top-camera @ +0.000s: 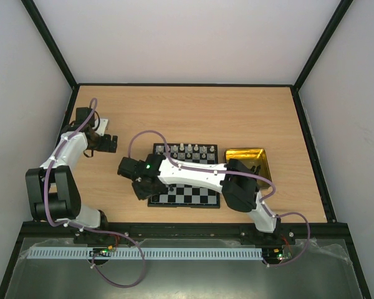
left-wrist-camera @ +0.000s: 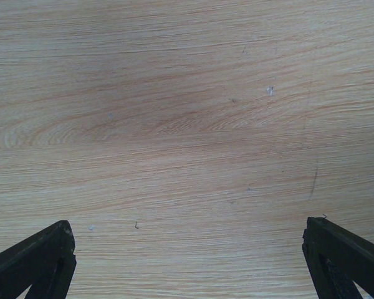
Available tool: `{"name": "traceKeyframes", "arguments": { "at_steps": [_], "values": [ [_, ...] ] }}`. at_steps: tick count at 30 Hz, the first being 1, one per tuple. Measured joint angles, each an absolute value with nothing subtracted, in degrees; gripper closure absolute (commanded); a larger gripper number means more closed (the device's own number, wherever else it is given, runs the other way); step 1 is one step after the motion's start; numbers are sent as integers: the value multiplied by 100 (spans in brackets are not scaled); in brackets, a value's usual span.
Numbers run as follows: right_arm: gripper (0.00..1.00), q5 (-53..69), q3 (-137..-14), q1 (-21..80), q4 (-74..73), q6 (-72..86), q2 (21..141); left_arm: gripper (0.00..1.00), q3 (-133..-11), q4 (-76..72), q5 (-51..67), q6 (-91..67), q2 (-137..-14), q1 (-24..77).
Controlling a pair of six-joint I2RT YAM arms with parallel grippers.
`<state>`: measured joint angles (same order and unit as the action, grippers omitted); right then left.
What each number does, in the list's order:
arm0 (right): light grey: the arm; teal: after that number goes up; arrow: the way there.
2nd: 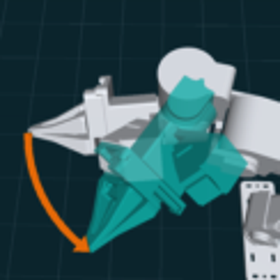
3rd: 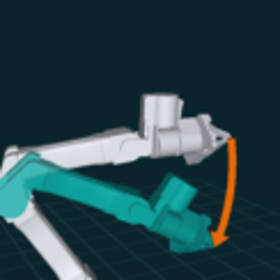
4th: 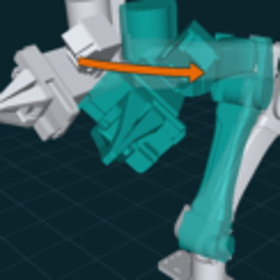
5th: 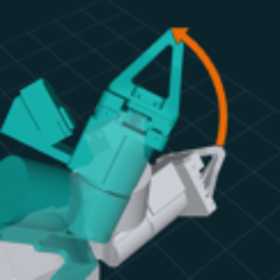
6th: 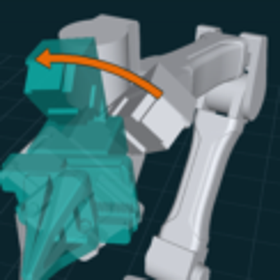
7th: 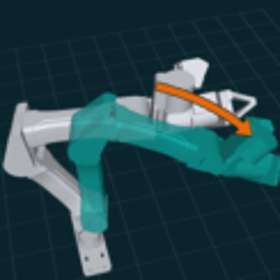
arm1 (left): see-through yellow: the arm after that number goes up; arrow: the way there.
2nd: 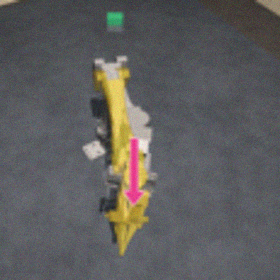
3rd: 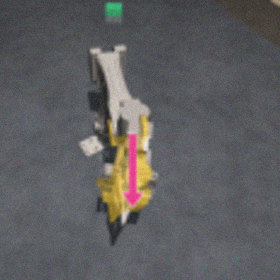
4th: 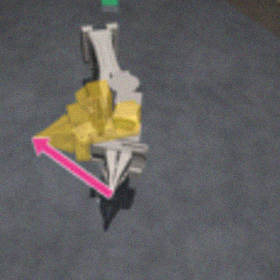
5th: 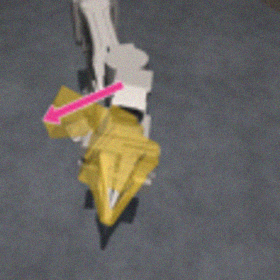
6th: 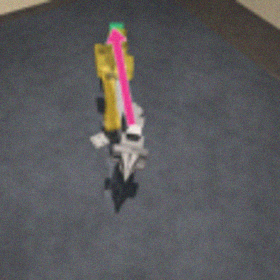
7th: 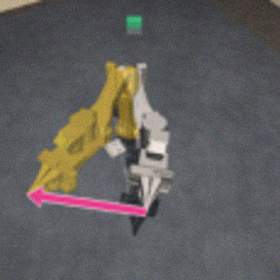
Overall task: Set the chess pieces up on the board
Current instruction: Place the chess piece on the chessboard, then pick up the chess piece from the storage box.
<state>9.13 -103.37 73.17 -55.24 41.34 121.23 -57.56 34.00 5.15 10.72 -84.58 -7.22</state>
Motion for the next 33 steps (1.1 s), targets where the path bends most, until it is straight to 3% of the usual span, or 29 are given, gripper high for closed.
{"name": "traceKeyframes", "arguments": {
  "at_steps": [6,13,21,33],
  "values": [
    [80,908,-10879,7238,-5723,4134,12057,1,-5752,3402,539,1072,-8429,-744],
    [79,729,-10099,6628,-5861,4185,11319,1,-5752,3404,572,1072,-8429,-744],
    [79,242,-7985,4182,-5800,4226,9172,1,-5754,3406,593,1072,-8440,-742],
    [82,392,-6034,2064,-5317,4042,8556,1,-5922,3424,489,1090,-8790,-598]
  ]
}}
